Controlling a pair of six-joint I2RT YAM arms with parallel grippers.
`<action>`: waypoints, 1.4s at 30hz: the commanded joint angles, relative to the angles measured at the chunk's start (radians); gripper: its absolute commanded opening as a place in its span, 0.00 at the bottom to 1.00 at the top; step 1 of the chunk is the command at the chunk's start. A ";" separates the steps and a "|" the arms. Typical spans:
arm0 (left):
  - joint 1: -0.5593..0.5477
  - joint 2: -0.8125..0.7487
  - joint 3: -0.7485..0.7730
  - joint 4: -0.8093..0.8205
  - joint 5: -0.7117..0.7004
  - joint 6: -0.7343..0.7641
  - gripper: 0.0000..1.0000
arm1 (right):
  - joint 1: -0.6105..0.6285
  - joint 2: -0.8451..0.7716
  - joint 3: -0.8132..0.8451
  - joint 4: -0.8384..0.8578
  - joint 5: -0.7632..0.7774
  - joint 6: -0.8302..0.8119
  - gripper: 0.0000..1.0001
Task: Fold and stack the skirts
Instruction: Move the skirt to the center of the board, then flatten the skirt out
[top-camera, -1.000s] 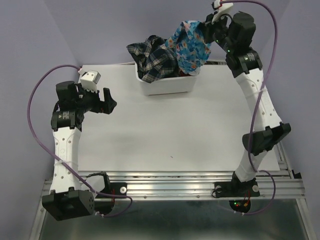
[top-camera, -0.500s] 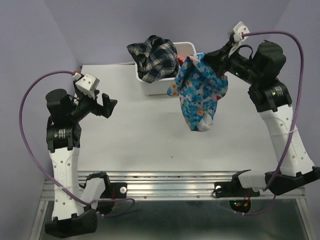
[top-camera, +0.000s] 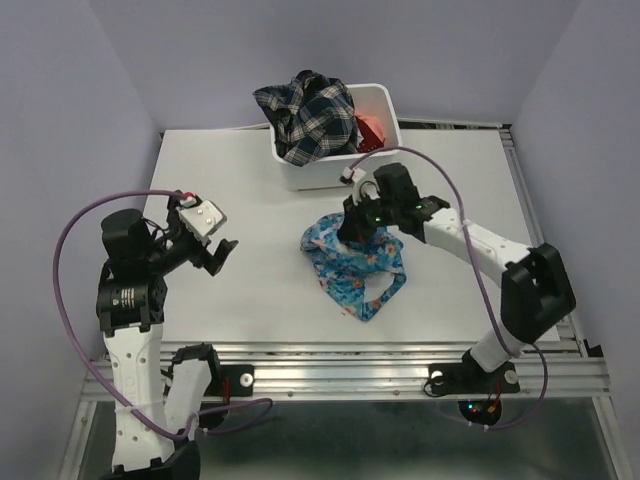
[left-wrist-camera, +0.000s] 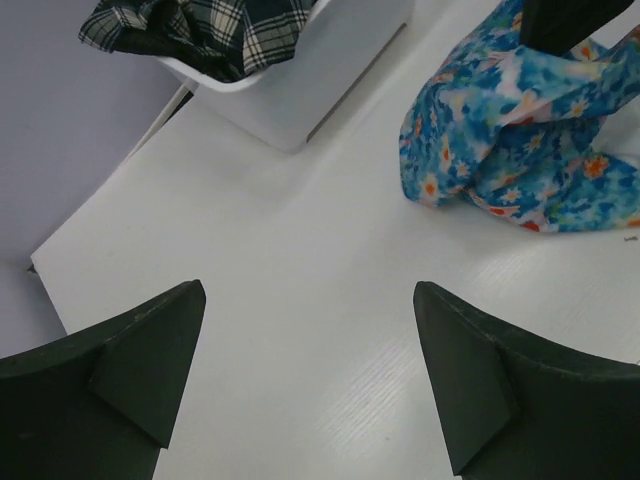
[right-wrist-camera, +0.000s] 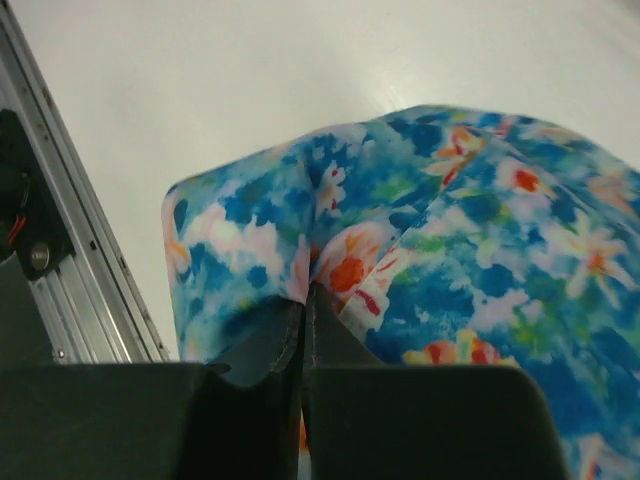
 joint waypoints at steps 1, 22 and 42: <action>0.002 -0.029 0.010 -0.215 0.027 0.282 0.97 | 0.117 0.106 0.039 0.192 0.015 0.061 0.01; -0.743 0.200 -0.209 -0.004 -0.409 0.420 0.85 | -0.112 -0.116 -0.022 -0.274 0.060 0.065 0.67; -1.090 0.626 -0.260 0.298 -0.522 0.410 0.61 | -0.165 0.020 -0.182 -0.449 0.240 -0.164 0.57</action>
